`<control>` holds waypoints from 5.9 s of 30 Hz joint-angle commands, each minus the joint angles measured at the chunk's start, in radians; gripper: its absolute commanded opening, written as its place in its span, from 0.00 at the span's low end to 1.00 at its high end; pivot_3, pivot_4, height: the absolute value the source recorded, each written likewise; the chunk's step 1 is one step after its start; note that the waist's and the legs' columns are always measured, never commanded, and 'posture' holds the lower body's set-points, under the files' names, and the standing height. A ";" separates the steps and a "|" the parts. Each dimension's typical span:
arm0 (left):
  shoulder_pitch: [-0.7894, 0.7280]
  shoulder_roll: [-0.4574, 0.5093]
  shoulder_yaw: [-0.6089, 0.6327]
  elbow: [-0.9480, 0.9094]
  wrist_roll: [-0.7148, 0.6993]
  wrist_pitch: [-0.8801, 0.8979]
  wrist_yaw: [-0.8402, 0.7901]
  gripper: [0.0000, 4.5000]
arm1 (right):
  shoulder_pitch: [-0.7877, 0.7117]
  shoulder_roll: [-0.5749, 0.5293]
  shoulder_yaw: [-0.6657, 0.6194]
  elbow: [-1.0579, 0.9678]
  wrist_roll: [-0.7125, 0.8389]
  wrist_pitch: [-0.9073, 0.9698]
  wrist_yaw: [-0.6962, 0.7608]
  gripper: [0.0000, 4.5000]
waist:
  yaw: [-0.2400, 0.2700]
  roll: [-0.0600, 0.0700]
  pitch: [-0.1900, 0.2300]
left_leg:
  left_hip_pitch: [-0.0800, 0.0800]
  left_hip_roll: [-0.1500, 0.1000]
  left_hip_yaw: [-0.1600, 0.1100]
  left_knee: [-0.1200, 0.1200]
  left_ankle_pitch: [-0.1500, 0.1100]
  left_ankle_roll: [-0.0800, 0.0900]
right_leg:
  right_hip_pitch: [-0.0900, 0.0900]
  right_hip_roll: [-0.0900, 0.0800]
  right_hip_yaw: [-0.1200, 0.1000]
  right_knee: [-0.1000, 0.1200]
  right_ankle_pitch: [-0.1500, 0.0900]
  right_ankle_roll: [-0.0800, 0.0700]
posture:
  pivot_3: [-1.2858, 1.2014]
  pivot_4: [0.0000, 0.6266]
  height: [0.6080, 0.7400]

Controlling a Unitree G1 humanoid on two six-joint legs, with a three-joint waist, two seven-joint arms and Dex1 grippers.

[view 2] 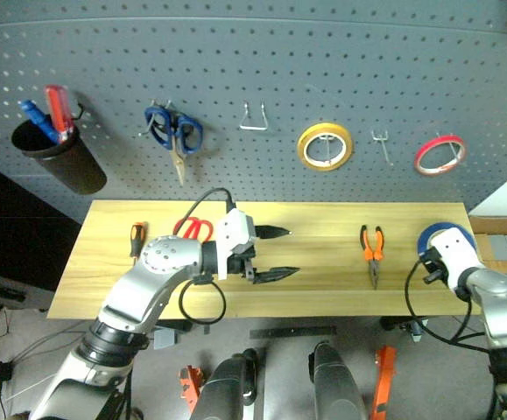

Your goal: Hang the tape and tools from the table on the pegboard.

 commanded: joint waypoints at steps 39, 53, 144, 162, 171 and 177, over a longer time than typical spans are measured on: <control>-0.128 0.096 0.093 0.304 0.093 -0.288 -0.042 0.89 | -0.184 0.531 0.176 -0.280 0.053 0.312 -0.442 1.00 | -0.029 -0.001 0.000 | -0.006 0.001 -0.002 0.000 0.001 -0.001 | -0.008 0.000 -0.001 0.002 0.004 -0.006 | 0.44 0.53 1.00; -0.131 0.069 0.067 0.308 0.107 -0.288 -0.097 0.89 | -0.541 0.509 0.044 0.452 0.058 0.349 -0.529 1.00 | -0.024 -0.001 0.000 | -0.008 0.000 0.000 -0.001 0.001 0.001 | -0.009 -0.002 -0.002 0.000 0.004 -0.007 | 0.45 0.51 1.00; 0.165 0.145 0.440 -0.046 -0.219 -0.060 0.161 0.89 | -1.070 0.786 0.352 0.543 -0.050 -0.473 -0.601 0.59 | 0.007 -0.025 -0.033 | -0.010 0.002 0.002 0.000 0.006 -0.007 | -0.024 -0.002 -0.005 0.018 0.007 -0.014 | 0.51 0.33 1.00; 0.141 0.110 0.418 -0.001 -0.183 -0.094 0.190 0.89 | -0.967 0.787 0.384 0.489 -0.084 -0.349 -0.572 1.00 | 0.008 -0.026 -0.037 | -0.010 0.002 0.002 0.000 0.006 -0.007 | -0.024 -0.003 -0.005 0.018 0.007 -0.014 | 0.50 0.33 1.00; 0.205 0.098 0.391 -0.030 -0.163 -0.035 0.250 0.89 | -0.796 0.675 0.419 0.058 0.086 0.095 -0.293 1.00 | 0.008 -0.025 -0.040 | -0.010 0.002 0.000 0.000 0.006 -0.007 | -0.023 -0.003 -0.005 0.018 0.007 -0.014 | 0.50 0.35 1.00; 0.247 0.145 0.334 0.030 -0.037 0.182 0.393 0.93 | -0.710 0.612 0.398 -0.106 0.248 0.373 -0.189 1.00 | 0.006 -0.025 -0.040 | -0.009 0.002 -0.002 0.001 0.007 -0.006 | -0.022 -0.002 -0.006 0.019 0.007 -0.014 | 0.50 0.36 1.00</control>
